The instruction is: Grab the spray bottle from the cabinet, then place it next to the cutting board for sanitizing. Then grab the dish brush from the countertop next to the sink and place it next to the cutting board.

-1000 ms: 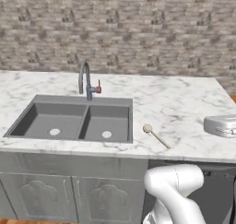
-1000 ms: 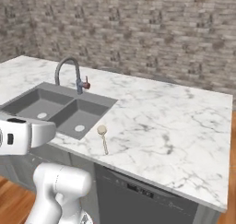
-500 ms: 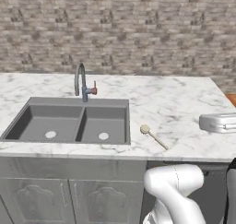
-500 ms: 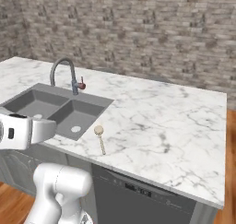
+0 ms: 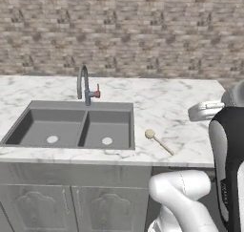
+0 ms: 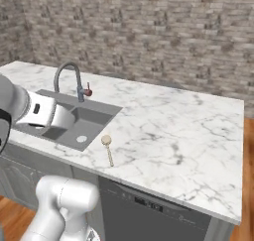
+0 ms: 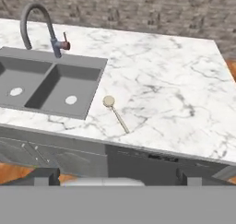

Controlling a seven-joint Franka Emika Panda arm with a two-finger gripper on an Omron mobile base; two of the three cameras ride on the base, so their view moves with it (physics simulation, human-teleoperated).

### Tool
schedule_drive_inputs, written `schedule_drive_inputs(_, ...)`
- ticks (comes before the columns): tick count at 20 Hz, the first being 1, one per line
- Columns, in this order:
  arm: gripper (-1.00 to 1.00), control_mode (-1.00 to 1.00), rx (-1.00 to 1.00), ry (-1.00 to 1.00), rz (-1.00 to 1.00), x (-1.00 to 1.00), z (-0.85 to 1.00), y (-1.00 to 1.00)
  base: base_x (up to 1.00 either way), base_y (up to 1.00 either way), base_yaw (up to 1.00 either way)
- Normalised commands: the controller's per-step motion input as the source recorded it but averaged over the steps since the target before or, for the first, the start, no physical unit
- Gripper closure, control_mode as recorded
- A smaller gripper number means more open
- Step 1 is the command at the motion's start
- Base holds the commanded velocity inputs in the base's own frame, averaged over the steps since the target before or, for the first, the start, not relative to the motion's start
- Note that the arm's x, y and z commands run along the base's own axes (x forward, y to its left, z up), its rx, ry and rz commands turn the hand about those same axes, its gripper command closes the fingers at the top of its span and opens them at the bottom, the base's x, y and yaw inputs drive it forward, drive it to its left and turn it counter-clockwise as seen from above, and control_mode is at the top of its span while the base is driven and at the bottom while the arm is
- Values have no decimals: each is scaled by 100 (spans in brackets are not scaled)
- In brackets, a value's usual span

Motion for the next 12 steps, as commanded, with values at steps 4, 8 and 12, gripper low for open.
schedule_drive_inputs(4, -100, -100, -3, 16, 7, 41, -71, -5, 0, 0, 0)
schedule_drive_inputs(8, -100, -100, 0, 9, 11, 34, -78, -3, 0, 0, 0)
schedule_drive_inputs(12, -100, -100, -1, 18, 10, 52, -78, 0, 0, 0, 0)
